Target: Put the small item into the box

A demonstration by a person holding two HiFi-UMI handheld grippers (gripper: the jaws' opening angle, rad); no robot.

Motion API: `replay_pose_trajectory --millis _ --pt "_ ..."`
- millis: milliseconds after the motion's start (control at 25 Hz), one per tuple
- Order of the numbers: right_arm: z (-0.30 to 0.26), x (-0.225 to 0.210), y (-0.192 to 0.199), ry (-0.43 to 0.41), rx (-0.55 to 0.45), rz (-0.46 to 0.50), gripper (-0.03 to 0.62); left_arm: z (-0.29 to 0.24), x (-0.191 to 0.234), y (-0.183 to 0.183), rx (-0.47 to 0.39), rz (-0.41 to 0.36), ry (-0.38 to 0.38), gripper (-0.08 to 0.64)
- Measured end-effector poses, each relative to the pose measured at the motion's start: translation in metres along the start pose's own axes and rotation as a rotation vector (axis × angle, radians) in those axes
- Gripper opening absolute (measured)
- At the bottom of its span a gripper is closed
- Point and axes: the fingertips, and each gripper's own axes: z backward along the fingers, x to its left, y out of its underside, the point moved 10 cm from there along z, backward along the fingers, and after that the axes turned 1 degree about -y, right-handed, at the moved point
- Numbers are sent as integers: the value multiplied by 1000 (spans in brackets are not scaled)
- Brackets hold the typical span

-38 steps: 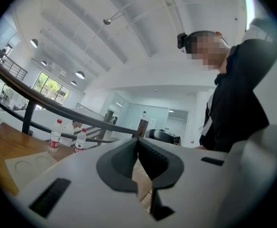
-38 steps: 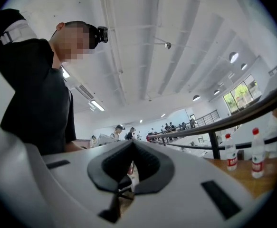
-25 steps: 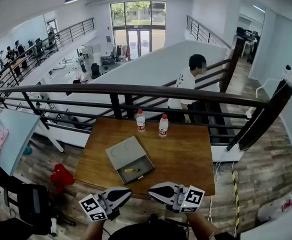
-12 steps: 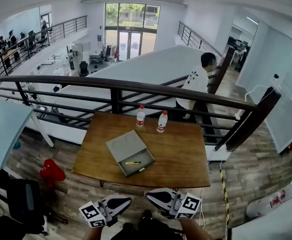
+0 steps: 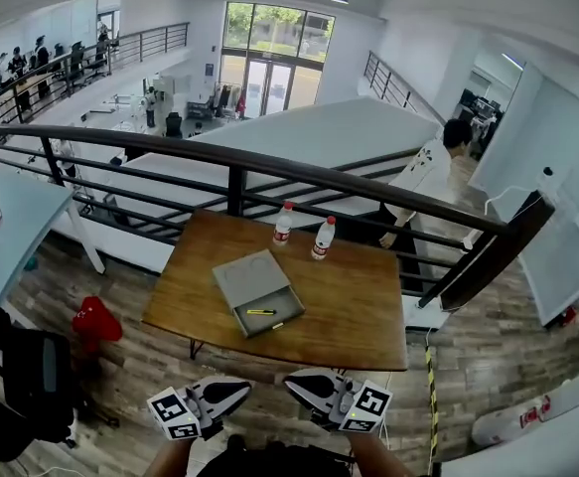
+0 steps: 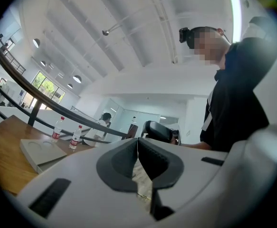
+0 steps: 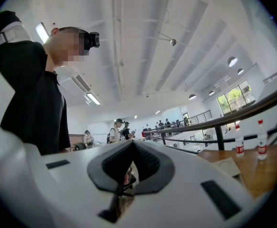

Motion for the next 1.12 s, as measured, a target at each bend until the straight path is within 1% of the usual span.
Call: replay_pose_trajectory --millis 160,320,520,680,840,960,1120 --pt "20 -2 -12 -2 -21 37 9 -22 -9 -7 -11 -22 6 17" --pt "45 -11 -1 22 -14 5 9 -50 -22 -6 -10 -22 30 15" --pt "65 -7 6 -3 11 16 9 -69 -32 6 22 -22 38 15" --pt "78 -11 8 13 -4 10 9 -76 -41 10 33 -26 24 15" --pt "80 -9 11 -15 -23 4 9 -72 -47 15 46 -28 -5 15" --pt "86 -6 14 -19 -12 28 9 -67 -55 19 42 -48 -10 15" --pt "99 -10 -7 -23 -6 72 9 -78 -69 6 68 -96 -2 16"
